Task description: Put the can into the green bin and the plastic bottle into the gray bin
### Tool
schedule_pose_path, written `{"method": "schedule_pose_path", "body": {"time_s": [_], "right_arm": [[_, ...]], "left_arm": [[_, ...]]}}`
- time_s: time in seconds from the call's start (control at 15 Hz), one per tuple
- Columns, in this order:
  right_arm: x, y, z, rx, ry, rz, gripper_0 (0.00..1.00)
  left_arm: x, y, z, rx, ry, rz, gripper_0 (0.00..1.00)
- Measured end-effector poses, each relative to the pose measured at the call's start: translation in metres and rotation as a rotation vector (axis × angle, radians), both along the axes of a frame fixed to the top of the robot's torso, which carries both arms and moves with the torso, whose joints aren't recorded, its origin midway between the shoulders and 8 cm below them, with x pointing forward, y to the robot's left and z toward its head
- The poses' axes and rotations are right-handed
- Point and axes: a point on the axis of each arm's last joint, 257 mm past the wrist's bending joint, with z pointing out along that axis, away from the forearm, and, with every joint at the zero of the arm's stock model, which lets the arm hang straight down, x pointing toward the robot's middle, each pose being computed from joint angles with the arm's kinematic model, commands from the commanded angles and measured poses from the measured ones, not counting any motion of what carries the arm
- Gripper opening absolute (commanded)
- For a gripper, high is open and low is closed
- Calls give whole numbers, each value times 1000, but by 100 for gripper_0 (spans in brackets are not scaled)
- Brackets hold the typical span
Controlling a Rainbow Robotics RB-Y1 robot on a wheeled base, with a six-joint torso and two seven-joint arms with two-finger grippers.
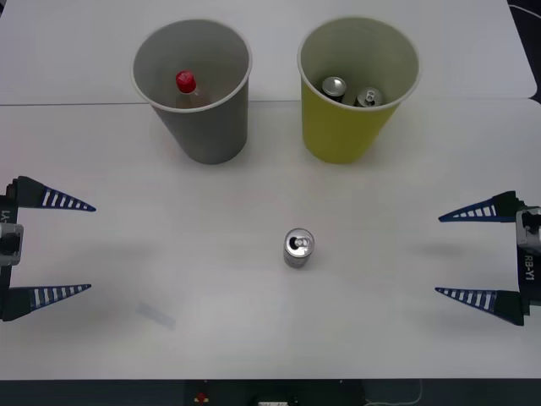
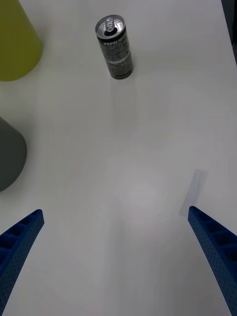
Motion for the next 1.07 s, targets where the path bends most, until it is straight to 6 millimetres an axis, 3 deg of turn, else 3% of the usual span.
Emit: {"method": "schedule_pose_path", "body": {"time_s": [0.73,1.07], "right_arm": [[20,39,-58,155,-64,34,100],[35,64,-71,235,-77,18,100]], "left_arm": [[0,0,0,0,0,0,100],[0,0,0,0,0,0,100]]}}
